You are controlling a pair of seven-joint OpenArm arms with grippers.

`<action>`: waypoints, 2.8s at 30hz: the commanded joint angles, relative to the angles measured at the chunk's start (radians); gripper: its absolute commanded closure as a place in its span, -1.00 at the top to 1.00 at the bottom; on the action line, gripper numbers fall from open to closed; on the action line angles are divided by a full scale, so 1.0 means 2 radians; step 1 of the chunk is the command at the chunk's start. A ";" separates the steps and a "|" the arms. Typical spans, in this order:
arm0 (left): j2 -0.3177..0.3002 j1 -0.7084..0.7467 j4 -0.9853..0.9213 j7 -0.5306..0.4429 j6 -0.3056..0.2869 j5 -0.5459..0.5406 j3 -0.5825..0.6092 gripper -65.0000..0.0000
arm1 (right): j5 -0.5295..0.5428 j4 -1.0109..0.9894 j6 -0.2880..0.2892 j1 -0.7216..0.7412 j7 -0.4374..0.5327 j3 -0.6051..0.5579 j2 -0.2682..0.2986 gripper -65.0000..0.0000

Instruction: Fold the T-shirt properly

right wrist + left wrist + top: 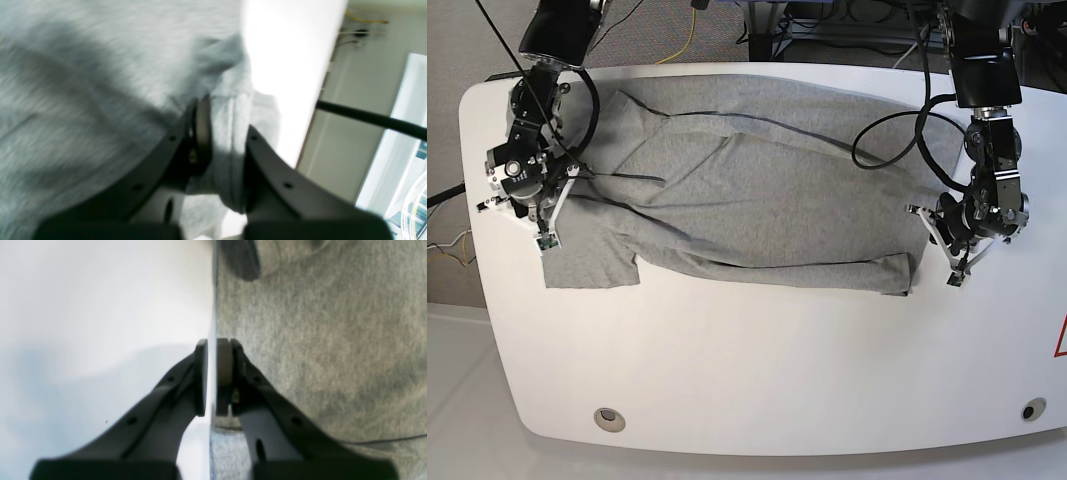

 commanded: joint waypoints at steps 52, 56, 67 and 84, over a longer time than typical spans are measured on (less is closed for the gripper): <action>-0.004 -0.035 -0.041 -0.144 0.002 -0.002 0.018 0.65 | -0.004 -0.011 -0.005 -0.046 0.048 0.003 -0.014 -1.00; -0.004 -0.046 -0.085 -0.177 0.002 -0.002 0.024 0.64 | -0.004 -0.011 -0.005 -0.045 0.048 0.003 -0.014 -1.00; 0.010 -0.062 -0.171 -0.246 0.002 -0.002 0.032 0.64 | -0.004 -0.011 -0.005 -0.045 0.048 0.003 -0.014 -1.00; 0.017 -0.089 -0.168 -0.225 0.022 -0.002 0.033 0.64 | -0.004 -0.011 -0.005 -0.045 0.048 0.003 -0.011 -1.00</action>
